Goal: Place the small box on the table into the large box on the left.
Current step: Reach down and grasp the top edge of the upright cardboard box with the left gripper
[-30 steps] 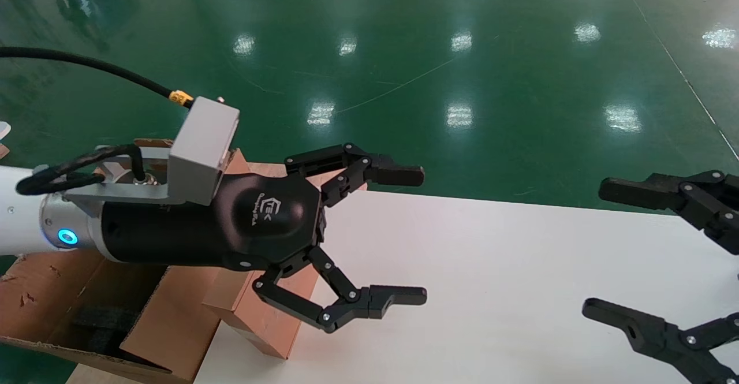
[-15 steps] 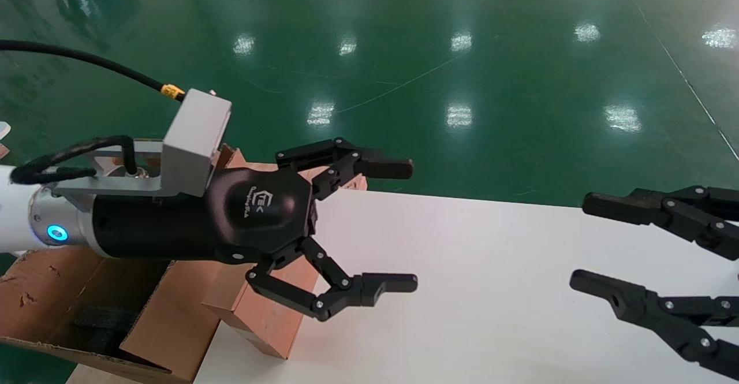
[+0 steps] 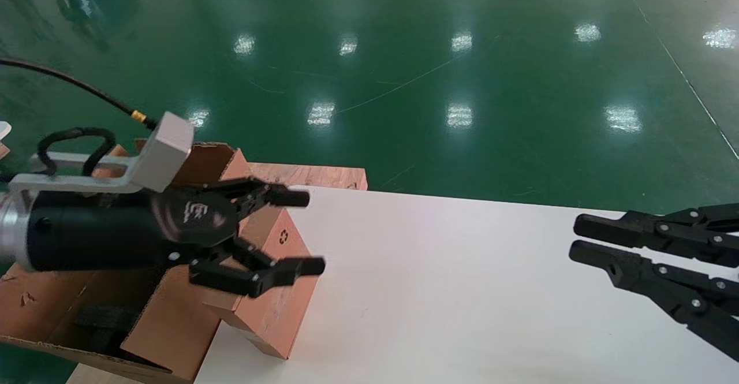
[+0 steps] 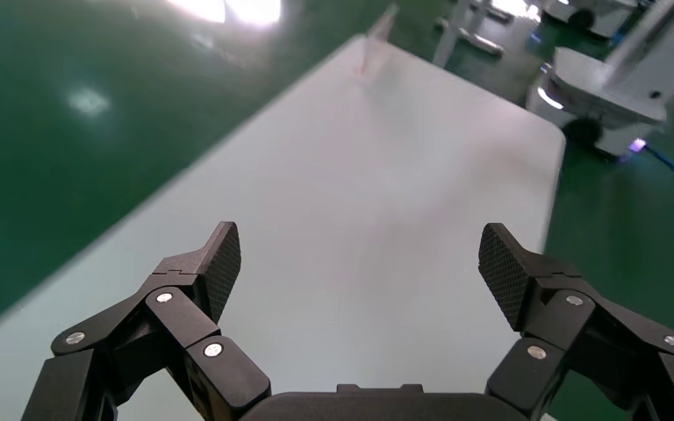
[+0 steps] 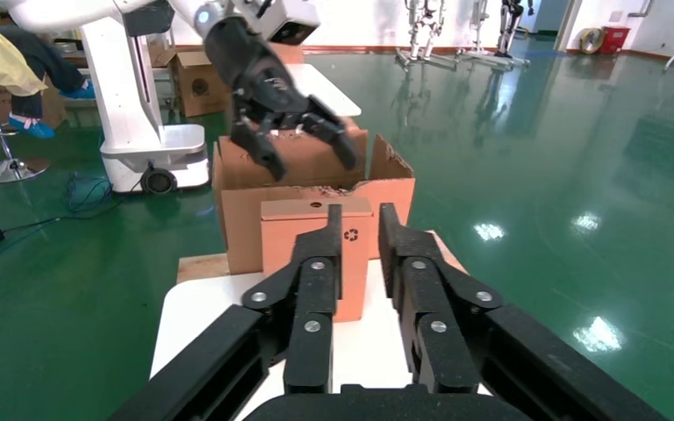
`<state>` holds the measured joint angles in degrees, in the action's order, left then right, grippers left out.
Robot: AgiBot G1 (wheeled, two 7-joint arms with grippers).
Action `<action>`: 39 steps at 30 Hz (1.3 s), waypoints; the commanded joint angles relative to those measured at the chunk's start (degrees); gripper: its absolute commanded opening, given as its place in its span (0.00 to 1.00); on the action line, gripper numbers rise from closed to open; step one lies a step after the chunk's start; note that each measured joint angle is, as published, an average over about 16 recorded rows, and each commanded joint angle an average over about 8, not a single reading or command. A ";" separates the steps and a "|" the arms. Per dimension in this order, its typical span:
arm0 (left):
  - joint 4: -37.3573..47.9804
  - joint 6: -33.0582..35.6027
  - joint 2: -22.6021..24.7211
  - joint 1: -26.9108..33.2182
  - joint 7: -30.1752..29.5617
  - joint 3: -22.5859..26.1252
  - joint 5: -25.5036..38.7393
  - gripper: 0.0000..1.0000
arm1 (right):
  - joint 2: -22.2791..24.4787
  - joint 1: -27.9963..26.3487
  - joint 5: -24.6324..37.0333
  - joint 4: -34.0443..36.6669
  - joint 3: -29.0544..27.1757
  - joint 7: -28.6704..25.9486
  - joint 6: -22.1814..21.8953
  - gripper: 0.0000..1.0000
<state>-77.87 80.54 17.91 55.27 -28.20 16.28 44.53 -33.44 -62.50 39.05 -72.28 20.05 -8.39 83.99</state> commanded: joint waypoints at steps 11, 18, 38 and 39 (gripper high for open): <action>-0.03 5.14 -3.69 1.63 -4.20 0.34 -0.76 1.00 | 0.01 0.02 -0.02 0.02 0.00 0.01 -0.02 0.00; 1.08 6.31 -5.19 2.09 -6.23 1.46 1.72 1.00 | 0.01 0.02 -0.02 0.02 0.01 0.01 -0.02 0.00; 0.59 7.07 -14.72 4.46 -17.45 3.15 10.26 1.00 | 0.02 0.02 -0.04 0.05 0.01 0.02 -0.04 0.00; 0.77 7.12 -14.65 4.43 -17.38 3.19 10.33 1.00 | 0.02 0.02 -0.04 0.05 0.01 0.02 -0.04 0.00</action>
<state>-77.09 87.65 2.93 59.63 -46.16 19.64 55.45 -33.42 -62.48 39.00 -72.24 20.06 -8.37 83.96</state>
